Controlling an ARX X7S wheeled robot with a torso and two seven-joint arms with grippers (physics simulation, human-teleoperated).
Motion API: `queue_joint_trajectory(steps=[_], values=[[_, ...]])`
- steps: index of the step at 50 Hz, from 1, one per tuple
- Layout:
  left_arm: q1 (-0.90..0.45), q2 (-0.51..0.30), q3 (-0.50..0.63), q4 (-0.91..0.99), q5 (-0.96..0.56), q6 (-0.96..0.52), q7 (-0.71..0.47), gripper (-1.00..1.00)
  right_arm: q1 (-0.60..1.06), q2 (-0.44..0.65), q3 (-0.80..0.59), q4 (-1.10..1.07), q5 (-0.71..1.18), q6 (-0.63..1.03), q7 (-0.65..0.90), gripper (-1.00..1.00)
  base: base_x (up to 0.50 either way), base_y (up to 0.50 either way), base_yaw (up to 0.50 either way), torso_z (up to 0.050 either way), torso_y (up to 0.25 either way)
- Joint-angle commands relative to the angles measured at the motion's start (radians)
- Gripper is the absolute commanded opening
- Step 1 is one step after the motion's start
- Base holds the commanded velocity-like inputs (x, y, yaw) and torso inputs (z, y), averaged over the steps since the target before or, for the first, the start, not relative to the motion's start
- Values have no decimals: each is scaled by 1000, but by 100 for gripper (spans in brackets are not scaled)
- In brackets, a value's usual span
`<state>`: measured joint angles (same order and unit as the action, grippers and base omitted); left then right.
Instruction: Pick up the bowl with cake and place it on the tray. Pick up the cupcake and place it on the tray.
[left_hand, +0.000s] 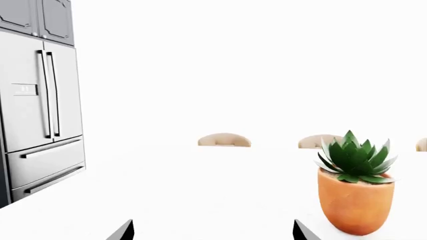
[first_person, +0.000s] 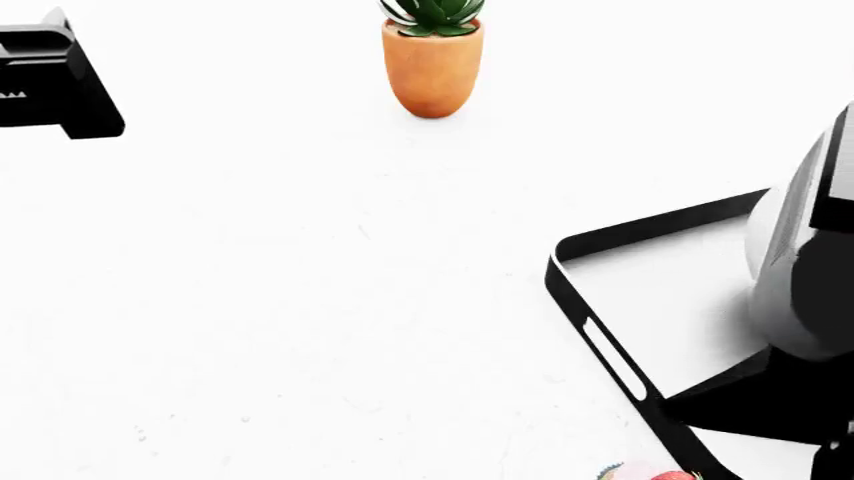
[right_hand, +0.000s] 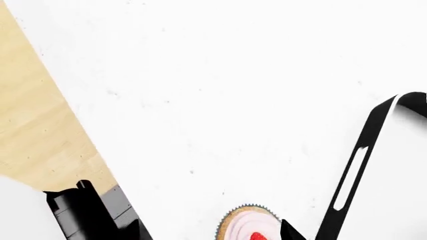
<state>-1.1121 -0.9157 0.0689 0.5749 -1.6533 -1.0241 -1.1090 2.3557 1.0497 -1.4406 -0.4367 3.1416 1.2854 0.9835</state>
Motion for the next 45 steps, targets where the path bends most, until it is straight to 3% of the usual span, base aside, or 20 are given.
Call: queue_joint_trajectory(steps=[1, 21, 45], values=[[0, -2, 4, 1, -1, 3, 0, 100, 0, 48, -45, -41, 0, 12, 2, 100, 0, 0, 0, 0, 0], [0, -6, 9, 6, -7, 9, -4, 100, 0, 95, -76, -48, 0, 40, 55, 100, 0, 0, 0, 0, 0], [5, -10, 15, 13, -5, 17, -3, 100, 0, 79, -64, -19, 0, 52, 78, 100, 0, 0, 0, 0, 0]])
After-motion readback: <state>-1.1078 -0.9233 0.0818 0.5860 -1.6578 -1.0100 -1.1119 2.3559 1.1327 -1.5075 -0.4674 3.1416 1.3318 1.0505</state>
